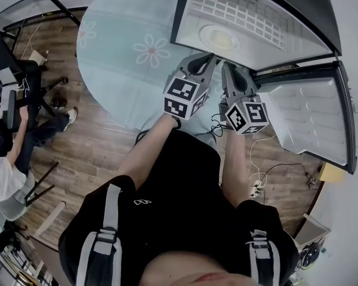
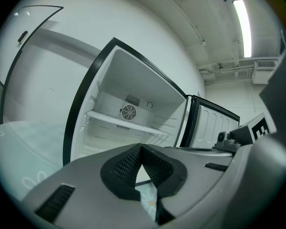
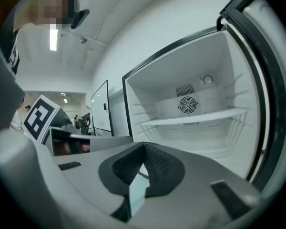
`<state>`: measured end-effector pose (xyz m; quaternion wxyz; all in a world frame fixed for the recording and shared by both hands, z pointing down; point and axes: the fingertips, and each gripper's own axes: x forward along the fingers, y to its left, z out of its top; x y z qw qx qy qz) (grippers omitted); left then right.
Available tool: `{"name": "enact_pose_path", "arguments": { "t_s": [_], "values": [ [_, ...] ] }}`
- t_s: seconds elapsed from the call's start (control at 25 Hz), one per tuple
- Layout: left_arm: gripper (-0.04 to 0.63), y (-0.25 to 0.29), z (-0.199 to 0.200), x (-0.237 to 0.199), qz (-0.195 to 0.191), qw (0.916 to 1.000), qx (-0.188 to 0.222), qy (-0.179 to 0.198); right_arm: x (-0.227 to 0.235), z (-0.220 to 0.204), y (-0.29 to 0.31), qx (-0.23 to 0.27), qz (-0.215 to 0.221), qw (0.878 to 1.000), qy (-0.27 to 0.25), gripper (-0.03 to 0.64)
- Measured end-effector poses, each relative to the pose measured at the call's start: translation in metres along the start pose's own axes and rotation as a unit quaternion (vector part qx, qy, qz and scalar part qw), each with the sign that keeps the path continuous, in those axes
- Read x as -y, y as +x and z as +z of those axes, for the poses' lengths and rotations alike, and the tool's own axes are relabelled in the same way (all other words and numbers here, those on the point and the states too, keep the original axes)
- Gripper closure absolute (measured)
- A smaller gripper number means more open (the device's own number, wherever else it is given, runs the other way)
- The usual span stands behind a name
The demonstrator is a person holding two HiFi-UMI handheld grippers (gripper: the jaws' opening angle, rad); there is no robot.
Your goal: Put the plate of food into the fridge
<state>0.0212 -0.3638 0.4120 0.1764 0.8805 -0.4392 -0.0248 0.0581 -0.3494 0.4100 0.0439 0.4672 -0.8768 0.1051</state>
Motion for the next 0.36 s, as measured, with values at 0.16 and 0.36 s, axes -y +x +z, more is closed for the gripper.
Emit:
{"name": "enact_pose_path", "arguments": {
  "t_s": [0.16, 0.36],
  "values": [
    [0.592, 0.0026, -0.0067, 0.0021, -0.001, 1.0, -0.008, 0.004, 0.0046, 0.0002, -0.0016, 0.001, -0.013, 1.0, -0.005, 0.615],
    [0.592, 0.0071, -0.0105, 0.0033, -0.003, 0.9997, -0.015, -0.017, 0.011, -0.0048, -0.0036, -0.003, -0.015, 1.0, 0.0, 0.615]
  ]
}}
